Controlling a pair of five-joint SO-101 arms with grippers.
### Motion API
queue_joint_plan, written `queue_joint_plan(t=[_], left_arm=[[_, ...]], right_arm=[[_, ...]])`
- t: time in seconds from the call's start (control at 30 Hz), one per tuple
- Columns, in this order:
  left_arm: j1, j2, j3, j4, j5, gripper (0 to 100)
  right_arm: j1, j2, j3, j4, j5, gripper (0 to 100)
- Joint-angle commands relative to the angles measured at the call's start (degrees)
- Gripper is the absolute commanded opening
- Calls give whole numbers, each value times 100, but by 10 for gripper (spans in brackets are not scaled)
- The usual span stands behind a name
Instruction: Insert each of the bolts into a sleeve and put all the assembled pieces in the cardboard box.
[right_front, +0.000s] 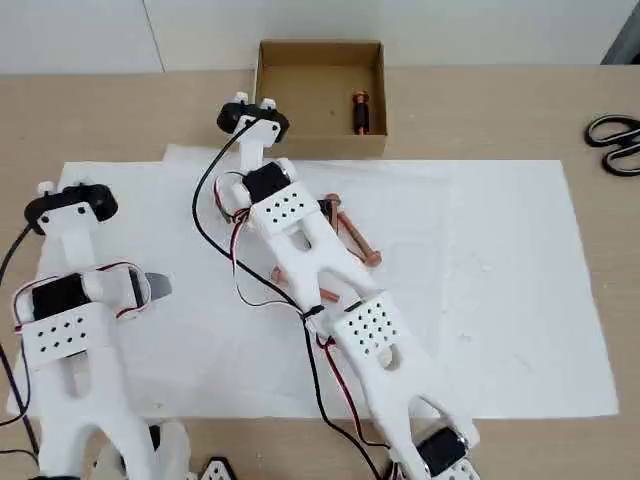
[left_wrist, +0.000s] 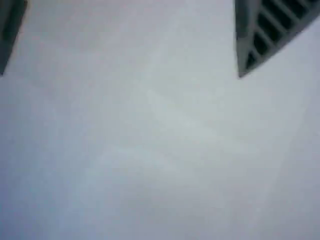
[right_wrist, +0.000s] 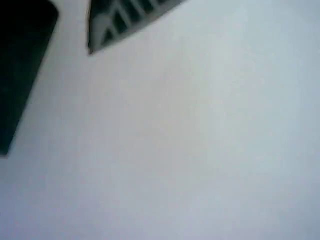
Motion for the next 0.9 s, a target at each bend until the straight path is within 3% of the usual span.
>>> queue_joint_plan(t=[0.0,0.33,0.87], left_arm=[[-9,-62,-13,-79,-53,280],[0,-62,-13,-88,-53,280],[9,-62,-22,-70,-53,280]], right_arm=[[224,-101,-536,453,26,207],[207,-163,-1424,1103,308,208],[171,-127,-1837,1033,404,169]])
